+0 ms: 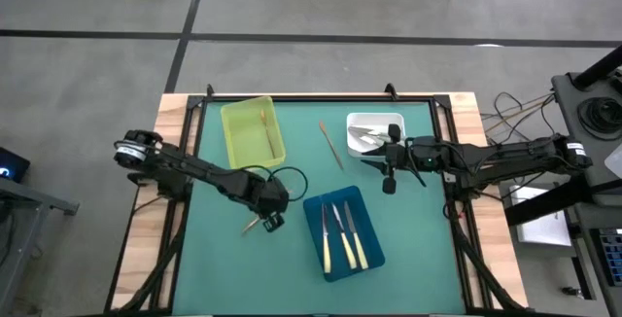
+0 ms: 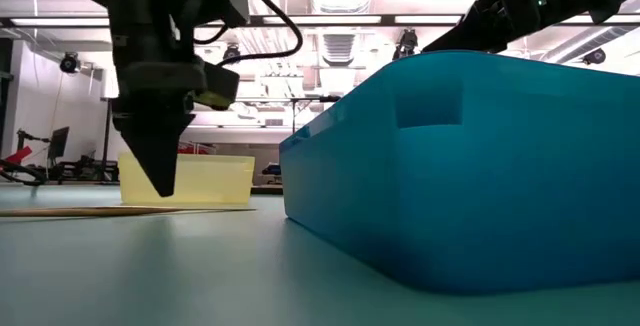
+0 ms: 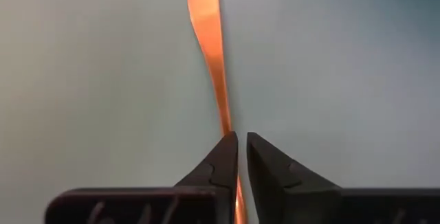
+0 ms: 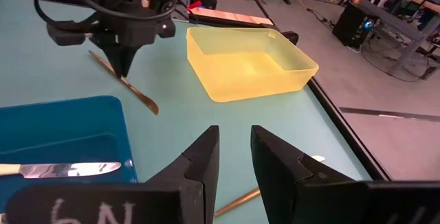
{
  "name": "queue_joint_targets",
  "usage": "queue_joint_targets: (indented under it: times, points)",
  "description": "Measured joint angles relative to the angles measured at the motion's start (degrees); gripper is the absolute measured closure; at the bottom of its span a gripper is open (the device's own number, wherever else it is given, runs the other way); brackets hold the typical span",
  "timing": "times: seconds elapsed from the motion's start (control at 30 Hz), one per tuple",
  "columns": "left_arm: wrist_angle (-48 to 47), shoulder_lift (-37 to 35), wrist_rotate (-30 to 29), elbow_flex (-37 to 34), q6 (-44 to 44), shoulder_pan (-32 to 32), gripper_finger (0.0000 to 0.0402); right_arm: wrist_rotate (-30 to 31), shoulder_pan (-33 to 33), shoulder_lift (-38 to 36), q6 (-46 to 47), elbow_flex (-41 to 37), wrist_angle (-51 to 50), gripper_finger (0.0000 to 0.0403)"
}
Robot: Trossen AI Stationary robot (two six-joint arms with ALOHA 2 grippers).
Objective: Sort silverware by color (type)
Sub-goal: Put the bottom gold knife into the yellow bin
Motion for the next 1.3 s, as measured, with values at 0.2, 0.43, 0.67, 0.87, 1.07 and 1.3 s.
queue_joint_targets:
  times: [0.2,0.43,0.67,0.87,1.07,1.3]
  points:
    - [-0.52,0.00,-3.87,0.03,1.51,-1.98,0.0333,0.00,0.00,0.00,-0.35,0.00,0.00,0.0326]
    - [-0.65,0.00,-7.53,-0.11,0.26,-4.97,0.0242,0.00,0.00,0.00,-0.44,-0.04,0.00,0.0326]
    - [0.76,-0.04,-8.07,-3.14,-2.04,-5.51,0.0206,0.00,0.00,0.00,-0.44,-0.07,0.01,0.0326]
    - [6.06,-0.34,-7.24,-6.49,-3.68,-5.59,0.0224,0.00,0.00,0.00,-0.44,-0.11,0.02,0.0326]
    - [6.43,-0.37,-7.08,-7.85,-5.78,-5.55,0.0305,0.01,0.00,0.00,-0.46,-0.13,0.02,0.0326]
    - [6.52,-0.28,-6.74,-8.11,-7.49,-5.58,0.0392,0.02,0.00,-0.01,-0.48,-0.13,0.00,0.0326]
